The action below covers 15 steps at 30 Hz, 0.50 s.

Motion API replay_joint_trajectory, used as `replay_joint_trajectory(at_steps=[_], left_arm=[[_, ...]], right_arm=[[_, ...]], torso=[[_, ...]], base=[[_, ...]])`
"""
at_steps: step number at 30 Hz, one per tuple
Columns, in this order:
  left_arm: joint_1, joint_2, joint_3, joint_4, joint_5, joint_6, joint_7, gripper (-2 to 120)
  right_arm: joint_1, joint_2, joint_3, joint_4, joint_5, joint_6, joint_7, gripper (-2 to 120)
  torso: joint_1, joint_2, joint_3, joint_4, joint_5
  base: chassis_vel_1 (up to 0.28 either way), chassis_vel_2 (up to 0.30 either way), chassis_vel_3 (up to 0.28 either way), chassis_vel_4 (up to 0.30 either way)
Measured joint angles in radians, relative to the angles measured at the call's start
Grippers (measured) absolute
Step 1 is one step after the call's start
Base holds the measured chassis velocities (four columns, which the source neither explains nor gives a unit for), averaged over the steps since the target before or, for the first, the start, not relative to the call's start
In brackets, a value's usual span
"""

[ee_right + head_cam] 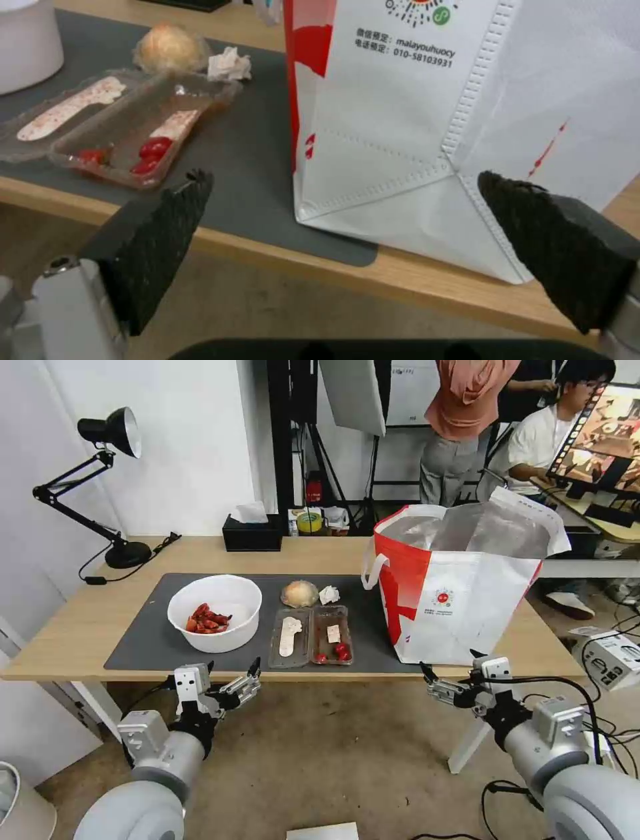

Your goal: Pick up the trash from the table and place it into the takeout bag.

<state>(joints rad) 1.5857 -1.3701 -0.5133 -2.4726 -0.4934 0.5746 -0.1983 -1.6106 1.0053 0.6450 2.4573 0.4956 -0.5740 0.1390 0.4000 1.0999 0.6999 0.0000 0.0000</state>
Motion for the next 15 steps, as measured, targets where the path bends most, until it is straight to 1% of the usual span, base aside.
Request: replay_joint_trajectory(at_steps=[9, 11, 12, 15], left_arm=[[-0.003, 0.002, -0.005, 0.003, -0.068, 0.019, -0.003, 100], [-0.009, 0.001, -0.004, 0.011, -0.131, 0.023, -0.016, 100], [-0.009, 0.001, -0.004, 0.011, -0.131, 0.023, -0.016, 100], [-0.022, -0.003, -0.001, 0.034, -0.312, 0.024, -0.061, 100]], right_arm=[[0.001, 0.008, -0.009, -0.007, -0.006, 0.005, 0.002, 100], [0.002, 0.009, -0.012, -0.008, -0.007, 0.006, 0.003, 100], [0.002, 0.009, -0.012, -0.008, -0.007, 0.006, 0.003, 100], [0.002, 0.014, -0.014, -0.014, -0.008, 0.010, 0.004, 100]], torso=[[0.000, 0.000, 0.000, 0.0000, 0.0000], [0.000, 0.000, 0.000, 0.0000, 0.0000], [0.000, 0.000, 0.000, 0.0000, 0.0000], [0.000, 0.000, 0.000, 0.0000, 0.0000]], base=[[0.000, 0.000, 0.000, 0.000], [0.000, 0.000, 0.000, 0.000], [0.000, 0.000, 0.000, 0.000], [0.000, 0.000, 0.000, 0.000]])
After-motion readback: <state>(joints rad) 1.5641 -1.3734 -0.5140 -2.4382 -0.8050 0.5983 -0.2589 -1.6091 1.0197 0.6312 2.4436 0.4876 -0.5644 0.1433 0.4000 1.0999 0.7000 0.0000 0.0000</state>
